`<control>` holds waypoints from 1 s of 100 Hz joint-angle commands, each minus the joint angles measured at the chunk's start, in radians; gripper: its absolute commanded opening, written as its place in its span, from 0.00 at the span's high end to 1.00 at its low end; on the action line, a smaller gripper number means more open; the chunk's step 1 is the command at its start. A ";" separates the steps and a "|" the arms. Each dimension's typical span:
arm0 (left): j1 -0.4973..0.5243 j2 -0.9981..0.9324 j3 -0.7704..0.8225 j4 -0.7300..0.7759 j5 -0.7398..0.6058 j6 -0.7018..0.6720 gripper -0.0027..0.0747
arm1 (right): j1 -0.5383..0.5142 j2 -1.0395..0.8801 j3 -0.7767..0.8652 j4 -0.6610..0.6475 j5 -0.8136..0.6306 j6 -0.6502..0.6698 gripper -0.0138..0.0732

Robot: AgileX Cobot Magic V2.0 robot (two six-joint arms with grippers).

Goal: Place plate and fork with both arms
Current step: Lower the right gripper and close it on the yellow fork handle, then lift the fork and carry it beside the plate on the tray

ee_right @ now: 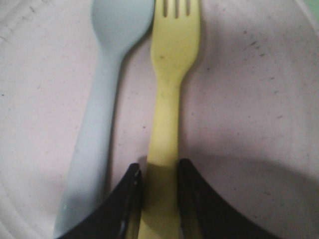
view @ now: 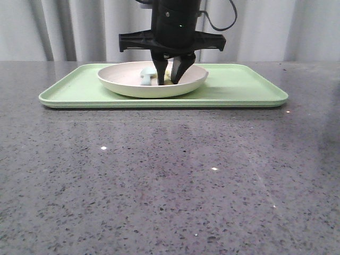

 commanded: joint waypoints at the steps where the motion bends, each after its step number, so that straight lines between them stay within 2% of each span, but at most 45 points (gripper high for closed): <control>1: 0.004 0.000 -0.026 -0.007 -0.078 -0.009 0.37 | -0.001 -0.053 -0.026 -0.017 -0.006 0.008 0.71; 51: 0.004 0.000 -0.026 -0.007 -0.078 -0.009 0.37 | -0.004 -0.097 -0.027 -0.018 -0.006 0.009 0.71; 100: 0.004 0.000 -0.026 -0.007 -0.080 -0.009 0.37 | -0.046 -0.202 -0.027 -0.085 0.009 0.008 0.71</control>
